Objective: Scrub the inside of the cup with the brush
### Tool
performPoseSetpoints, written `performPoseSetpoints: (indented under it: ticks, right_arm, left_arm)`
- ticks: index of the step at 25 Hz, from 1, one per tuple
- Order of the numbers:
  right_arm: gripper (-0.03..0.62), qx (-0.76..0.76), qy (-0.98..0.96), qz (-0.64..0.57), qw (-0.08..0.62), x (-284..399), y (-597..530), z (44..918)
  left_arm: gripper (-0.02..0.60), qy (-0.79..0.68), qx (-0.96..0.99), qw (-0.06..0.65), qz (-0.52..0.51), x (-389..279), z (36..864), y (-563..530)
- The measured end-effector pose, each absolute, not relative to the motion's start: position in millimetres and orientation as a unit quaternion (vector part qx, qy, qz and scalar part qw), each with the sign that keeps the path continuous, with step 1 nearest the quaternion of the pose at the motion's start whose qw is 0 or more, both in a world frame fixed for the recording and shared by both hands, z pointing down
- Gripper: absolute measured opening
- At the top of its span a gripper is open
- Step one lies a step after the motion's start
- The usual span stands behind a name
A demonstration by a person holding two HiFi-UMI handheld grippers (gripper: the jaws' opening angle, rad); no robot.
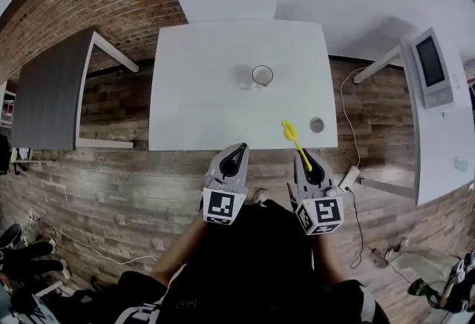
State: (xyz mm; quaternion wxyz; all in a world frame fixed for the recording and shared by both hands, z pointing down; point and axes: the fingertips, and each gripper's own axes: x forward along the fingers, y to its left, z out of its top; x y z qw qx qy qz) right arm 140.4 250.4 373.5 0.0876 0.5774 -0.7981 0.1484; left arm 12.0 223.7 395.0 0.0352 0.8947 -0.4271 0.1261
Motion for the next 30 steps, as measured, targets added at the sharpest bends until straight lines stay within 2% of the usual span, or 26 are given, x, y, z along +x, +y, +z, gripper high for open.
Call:
performPoseSetpoints:
  ticks: [10, 23, 30]
  right_arm:
    - [0.029, 0.606, -0.771, 0.169, 0.103, 112, 160, 377]
    - [0.029, 0.605, -0.760, 0.185, 0.151, 99, 100, 379]
    - [0.029, 0.547, -0.782, 0.219, 0.205, 110, 77, 408]
  left_arm:
    - [0.005, -0.384, 0.914, 0.044, 0.127, -14, 400, 120]
    - [0.008, -0.326, 0.928, 0.072, 0.167, -17, 448, 62]
    - [0.091, -0.298, 0.922, 0.114, 0.219, 18, 508, 49]
